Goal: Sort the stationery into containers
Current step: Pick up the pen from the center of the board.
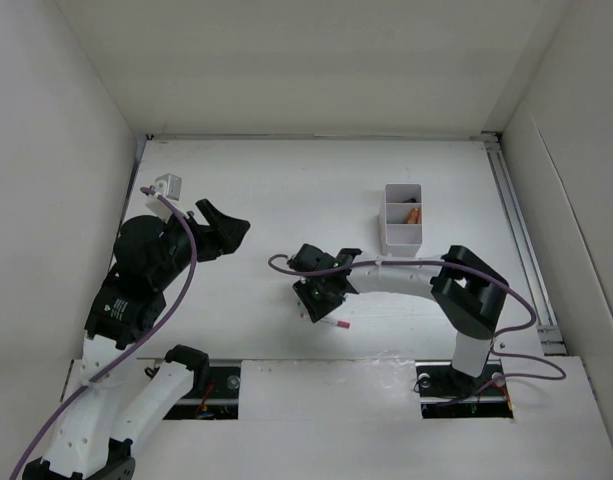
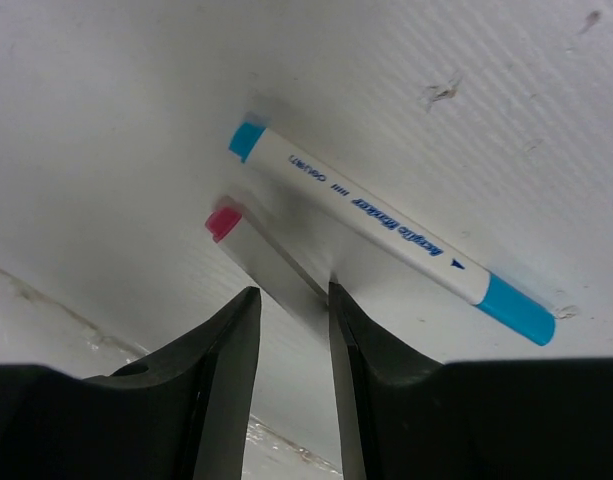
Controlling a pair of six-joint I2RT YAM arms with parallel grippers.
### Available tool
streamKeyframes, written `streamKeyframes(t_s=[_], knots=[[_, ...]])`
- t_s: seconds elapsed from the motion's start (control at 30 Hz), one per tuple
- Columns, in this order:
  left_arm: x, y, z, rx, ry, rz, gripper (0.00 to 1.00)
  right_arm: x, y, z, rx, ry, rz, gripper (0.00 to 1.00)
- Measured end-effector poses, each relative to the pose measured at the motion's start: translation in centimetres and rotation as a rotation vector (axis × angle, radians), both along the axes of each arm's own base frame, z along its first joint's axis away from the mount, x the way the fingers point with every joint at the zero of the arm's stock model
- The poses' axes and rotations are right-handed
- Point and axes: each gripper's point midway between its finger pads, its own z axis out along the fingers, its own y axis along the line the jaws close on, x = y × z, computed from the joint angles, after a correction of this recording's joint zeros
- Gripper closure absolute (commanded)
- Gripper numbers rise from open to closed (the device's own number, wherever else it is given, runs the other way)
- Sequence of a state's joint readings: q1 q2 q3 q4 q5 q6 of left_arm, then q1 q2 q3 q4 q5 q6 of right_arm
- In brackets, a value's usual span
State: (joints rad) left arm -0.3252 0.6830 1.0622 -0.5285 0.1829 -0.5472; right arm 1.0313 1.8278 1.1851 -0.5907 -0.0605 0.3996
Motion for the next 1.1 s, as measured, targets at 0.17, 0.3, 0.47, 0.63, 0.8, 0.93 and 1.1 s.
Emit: streamKeyframes(t_s=[0.17, 0.3, 0.47, 0.63, 0.8, 0.93, 1.1], knots=[[0.0, 0.0, 0.0, -0.001, 0.0, 0.0, 0.3, -1.4, 0.8, 0.2, 0.011, 0.015, 0.026, 0.51], [-0.2, 0.1, 0.1, -0.003, -0.005, 0.001, 0.3, -2.0, 1.9, 0.2, 0.017, 0.015, 0.046, 0.51], [-0.5, 0.4, 0.0, -0.001, -0.001, 0.014, 0.3, -1.5, 2.7, 0.1, 0.021, 0.0, 0.046, 0.52], [-0.6, 0.7, -0.4, 0.01, 0.015, 0.028, 0.3, -0.8, 3.2, 0.0, 0.026, -0.029, 0.037, 0.62], [-0.8, 1.0, -0.2, 0.018, 0.016, 0.041, 0.3, -0.5, 3.3, -0.2, 0.015, -0.049, 0.035, 0.68], [-0.8, 1.2, 0.5, 0.015, 0.0, 0.048, 0.3, -0.6, 3.5, -0.2, 0.008, -0.069, 0.045, 0.87], [-1.0, 1.3, 0.6, 0.015, -0.003, 0.052, 0.3, -0.8, 3.8, 0.0, 0.009, -0.076, 0.056, 1.0]])
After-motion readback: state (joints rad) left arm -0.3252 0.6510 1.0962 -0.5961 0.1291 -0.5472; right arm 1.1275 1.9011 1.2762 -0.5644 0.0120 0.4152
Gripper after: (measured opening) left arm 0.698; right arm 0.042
